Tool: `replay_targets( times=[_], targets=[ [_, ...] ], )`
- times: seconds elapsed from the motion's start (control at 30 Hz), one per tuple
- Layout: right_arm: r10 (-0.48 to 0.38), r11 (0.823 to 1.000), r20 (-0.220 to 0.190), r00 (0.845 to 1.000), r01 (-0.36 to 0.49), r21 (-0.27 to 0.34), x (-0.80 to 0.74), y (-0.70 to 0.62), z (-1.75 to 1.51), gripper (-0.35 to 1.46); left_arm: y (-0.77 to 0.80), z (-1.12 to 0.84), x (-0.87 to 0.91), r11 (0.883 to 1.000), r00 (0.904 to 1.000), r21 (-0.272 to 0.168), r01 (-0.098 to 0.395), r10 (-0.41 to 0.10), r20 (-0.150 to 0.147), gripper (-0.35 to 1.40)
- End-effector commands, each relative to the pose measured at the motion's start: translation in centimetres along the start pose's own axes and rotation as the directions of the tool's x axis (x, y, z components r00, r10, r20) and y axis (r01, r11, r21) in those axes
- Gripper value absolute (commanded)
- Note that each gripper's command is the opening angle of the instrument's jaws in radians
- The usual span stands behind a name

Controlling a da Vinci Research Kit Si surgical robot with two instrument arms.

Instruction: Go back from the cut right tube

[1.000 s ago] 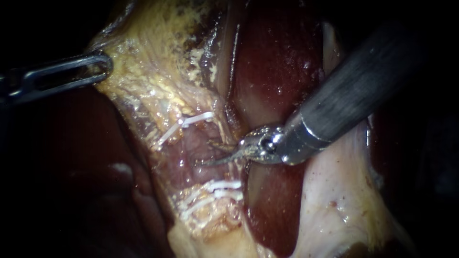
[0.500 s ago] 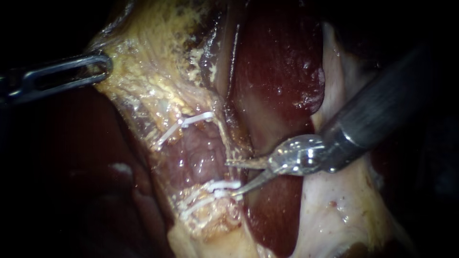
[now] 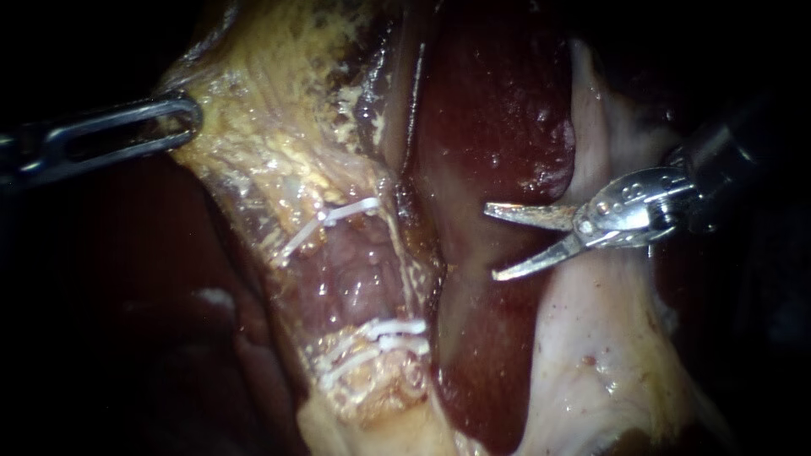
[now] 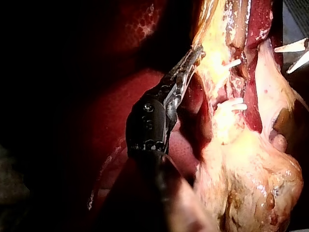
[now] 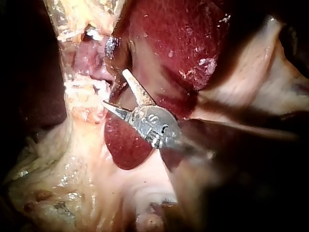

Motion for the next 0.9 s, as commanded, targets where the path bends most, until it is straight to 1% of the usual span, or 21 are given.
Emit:
replay_targets(
  times=[0.03,0.1,0.23,0.27,0.33,0.43,0.57,0.67,0.9],
  targets=[
    [0.001,1.000,-0.002,1.000,-0.001,0.006,-0.03,0.00,0.03,1.43,0.01,0.08,0.06,1.000,0.9999,-0.001,-0.005,0.005,-0.015,-0.35],
    [0.000,1.000,-0.004,1.000,0.000,0.011,-0.05,-0.01,0.06,1.43,0.03,0.22,0.17,1.000,0.9995,0.000,-0.005,0.005,-0.031,-0.35],
    [-0.004,1.000,-0.010,1.000,0.004,0.025,-0.08,-0.05,0.13,1.43,0.11,0.59,0.36,1.000,0.9981,0.004,-0.009,0.010,-0.060,-0.35],
    [-0.005,1.000,-0.011,1.000,0.005,0.028,-0.08,-0.06,0.14,1.43,0.12,0.64,0.38,1.000,0.9980,0.005,-0.010,0.011,-0.063,-0.35],
    [-0.005,1.000,-0.012,1.000,0.006,0.029,-0.08,-0.07,0.16,1.43,0.15,0.82,0.45,1.000,0.9971,0.010,-0.008,0.008,-0.075,-0.35],
    [-0.005,0.999,-0.013,1.000,0.006,0.032,-0.07,-0.08,0.18,1.43,0.14,0.99,0.52,1.000,0.9961,0.015,-0.005,0.006,-0.088,-0.35],
    [-0.005,0.999,-0.013,1.000,0.005,0.032,-0.07,-0.07,0.18,1.43,0.08,1.08,0.58,1.000,0.9952,0.019,-0.007,0.008,-0.098,-0.35],
    [-0.005,0.999,-0.013,1.000,0.005,0.031,-0.06,-0.07,0.18,1.43,0.05,1.08,0.58,1.000,0.9952,0.019,-0.007,0.008,-0.098,-0.35],
    [-0.004,0.999,-0.013,1.000,0.004,0.032,-0.04,-0.07,0.18,1.43,0.05,1.07,0.58,1.000,0.9952,0.019,-0.006,0.008,-0.098,-0.35]
  ],
)
